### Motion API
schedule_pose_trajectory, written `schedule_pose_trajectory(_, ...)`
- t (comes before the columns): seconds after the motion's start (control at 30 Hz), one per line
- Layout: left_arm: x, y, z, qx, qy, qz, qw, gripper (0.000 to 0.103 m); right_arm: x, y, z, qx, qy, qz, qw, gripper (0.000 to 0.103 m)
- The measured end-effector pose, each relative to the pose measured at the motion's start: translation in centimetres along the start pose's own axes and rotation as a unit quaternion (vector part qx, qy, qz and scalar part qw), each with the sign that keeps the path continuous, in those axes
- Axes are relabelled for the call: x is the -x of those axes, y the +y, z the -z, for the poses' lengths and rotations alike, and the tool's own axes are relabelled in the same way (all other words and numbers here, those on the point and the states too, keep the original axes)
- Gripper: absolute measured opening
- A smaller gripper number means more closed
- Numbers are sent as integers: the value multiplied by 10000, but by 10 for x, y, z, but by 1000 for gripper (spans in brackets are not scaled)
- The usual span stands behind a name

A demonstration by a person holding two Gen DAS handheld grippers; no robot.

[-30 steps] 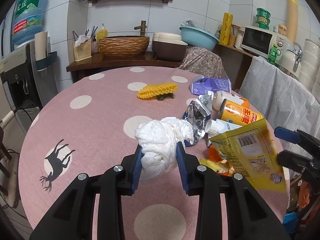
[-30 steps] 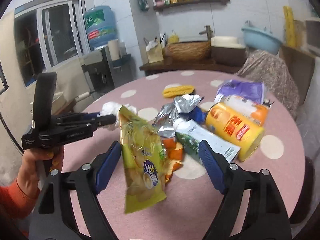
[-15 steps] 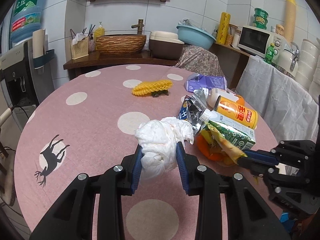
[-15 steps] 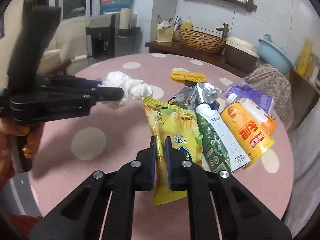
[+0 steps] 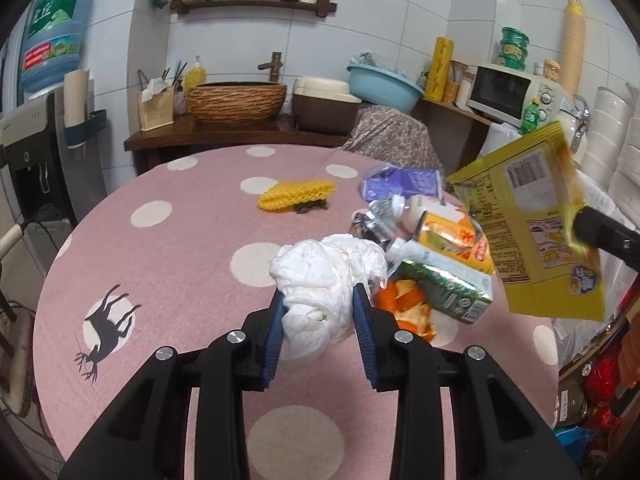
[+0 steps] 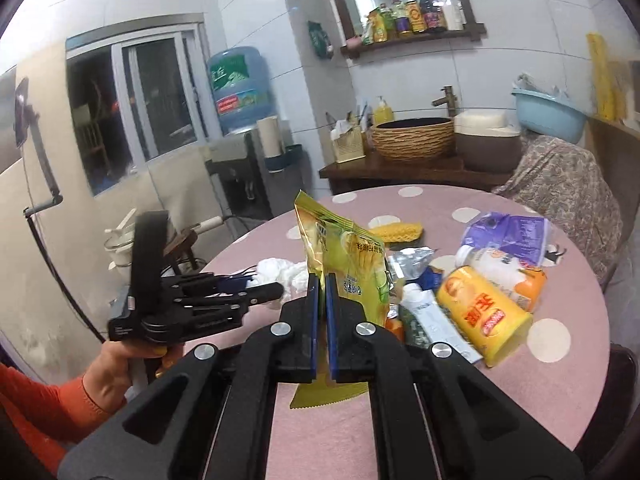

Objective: Collect trash
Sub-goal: 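Lift the yellow bag and tissue and turn toward the bin, then release the yellow bag and tissue into the black bin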

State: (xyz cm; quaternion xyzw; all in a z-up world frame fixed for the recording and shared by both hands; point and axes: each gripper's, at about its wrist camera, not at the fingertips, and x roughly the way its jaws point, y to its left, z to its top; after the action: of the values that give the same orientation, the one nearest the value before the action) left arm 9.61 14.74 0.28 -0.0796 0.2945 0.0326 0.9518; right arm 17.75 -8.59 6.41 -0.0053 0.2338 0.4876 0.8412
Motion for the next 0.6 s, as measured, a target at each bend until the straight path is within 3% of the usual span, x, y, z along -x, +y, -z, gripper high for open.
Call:
schedule_pose_trajectory(0.13,0,-26,-13,-184,-82,299,9993,33,18,-19,5,-236,-187,153,9994,4)
schedule_pose_trajectory(0.33,-21,-96,-40,-746,-70,1025,9919,33,70,-69,11,-618,-597,910,9921,4)
schedule_pose_trajectory(0.6,-74,-213,-65,-1208,436,2172,9676,33,138,-176,59,-1575,-745,2335,9566,4)
